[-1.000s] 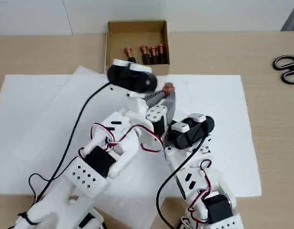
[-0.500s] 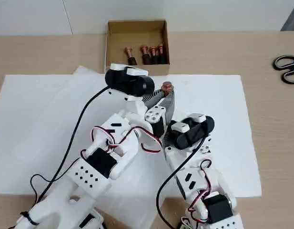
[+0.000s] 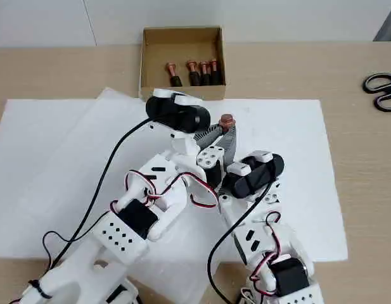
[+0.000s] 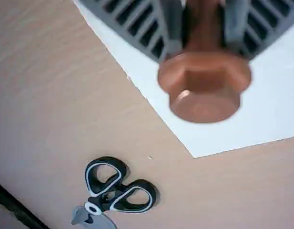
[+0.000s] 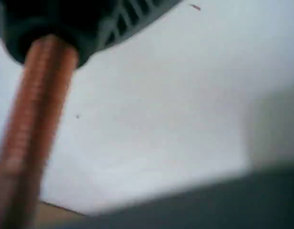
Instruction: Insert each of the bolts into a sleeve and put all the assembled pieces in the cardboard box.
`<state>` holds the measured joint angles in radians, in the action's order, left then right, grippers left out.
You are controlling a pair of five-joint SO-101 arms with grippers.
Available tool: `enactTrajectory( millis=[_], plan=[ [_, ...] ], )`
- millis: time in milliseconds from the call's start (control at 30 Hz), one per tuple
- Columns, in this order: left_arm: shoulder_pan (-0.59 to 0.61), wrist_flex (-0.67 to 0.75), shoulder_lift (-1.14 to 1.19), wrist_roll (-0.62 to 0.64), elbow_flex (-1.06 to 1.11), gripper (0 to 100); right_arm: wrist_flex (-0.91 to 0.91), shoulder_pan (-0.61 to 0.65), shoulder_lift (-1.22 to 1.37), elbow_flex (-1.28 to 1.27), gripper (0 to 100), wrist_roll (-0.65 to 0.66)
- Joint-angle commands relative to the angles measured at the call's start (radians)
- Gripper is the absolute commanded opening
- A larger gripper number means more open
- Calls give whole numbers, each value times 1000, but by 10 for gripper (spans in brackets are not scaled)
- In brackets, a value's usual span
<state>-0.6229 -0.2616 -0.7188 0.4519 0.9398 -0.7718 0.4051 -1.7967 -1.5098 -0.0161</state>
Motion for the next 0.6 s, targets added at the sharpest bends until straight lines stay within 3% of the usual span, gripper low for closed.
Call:
enactTrajectory(
  millis=[0,233,567],
  plan=[
    [-3,23,-32,3,7,7,18,-1,-16,11,4,-11],
    [-3,18,-34,3,12,7,18,-2,-16,11,4,-11],
    [-6,-301,-37,3,-85,7,18,-4,-16,11,4,-11]
  ],
)
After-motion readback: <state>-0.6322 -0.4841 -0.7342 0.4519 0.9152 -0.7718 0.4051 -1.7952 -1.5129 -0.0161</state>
